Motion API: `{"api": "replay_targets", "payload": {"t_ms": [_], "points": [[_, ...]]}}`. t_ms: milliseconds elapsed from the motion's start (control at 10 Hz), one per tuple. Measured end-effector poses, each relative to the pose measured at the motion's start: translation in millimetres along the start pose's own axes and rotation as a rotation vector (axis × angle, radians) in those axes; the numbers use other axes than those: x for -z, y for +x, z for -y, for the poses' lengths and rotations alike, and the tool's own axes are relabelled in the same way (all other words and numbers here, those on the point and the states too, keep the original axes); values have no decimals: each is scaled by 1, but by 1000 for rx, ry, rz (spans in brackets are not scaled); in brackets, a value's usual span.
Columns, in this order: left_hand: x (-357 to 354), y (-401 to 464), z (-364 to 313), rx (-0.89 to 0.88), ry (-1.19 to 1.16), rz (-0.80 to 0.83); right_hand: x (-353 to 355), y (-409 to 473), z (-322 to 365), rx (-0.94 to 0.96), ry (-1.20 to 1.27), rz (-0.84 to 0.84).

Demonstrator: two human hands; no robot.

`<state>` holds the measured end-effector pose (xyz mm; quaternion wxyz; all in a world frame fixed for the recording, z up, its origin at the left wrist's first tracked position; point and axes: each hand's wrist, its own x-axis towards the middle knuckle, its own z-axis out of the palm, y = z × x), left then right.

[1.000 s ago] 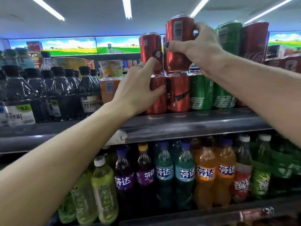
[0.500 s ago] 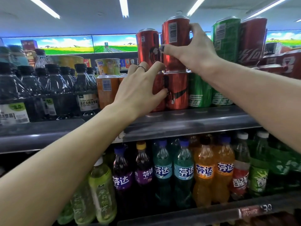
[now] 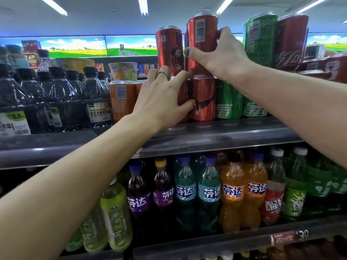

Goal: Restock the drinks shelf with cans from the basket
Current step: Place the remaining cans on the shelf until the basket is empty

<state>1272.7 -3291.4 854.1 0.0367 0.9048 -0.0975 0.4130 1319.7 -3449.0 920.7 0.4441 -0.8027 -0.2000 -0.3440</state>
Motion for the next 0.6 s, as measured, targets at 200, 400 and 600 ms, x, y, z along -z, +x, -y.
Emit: {"api": "replay_targets", "payload": {"t_ms": [200,400,600], "points": [[0,1,-1,11,-11,9,-1,-1,-1,11,-36,15],[4,-1,-1,10,-16,39,-1,-5,-2,0,-67,60],[17,-9,6,-25,-163,-28,13,-13,5,17,-82,25]]}}
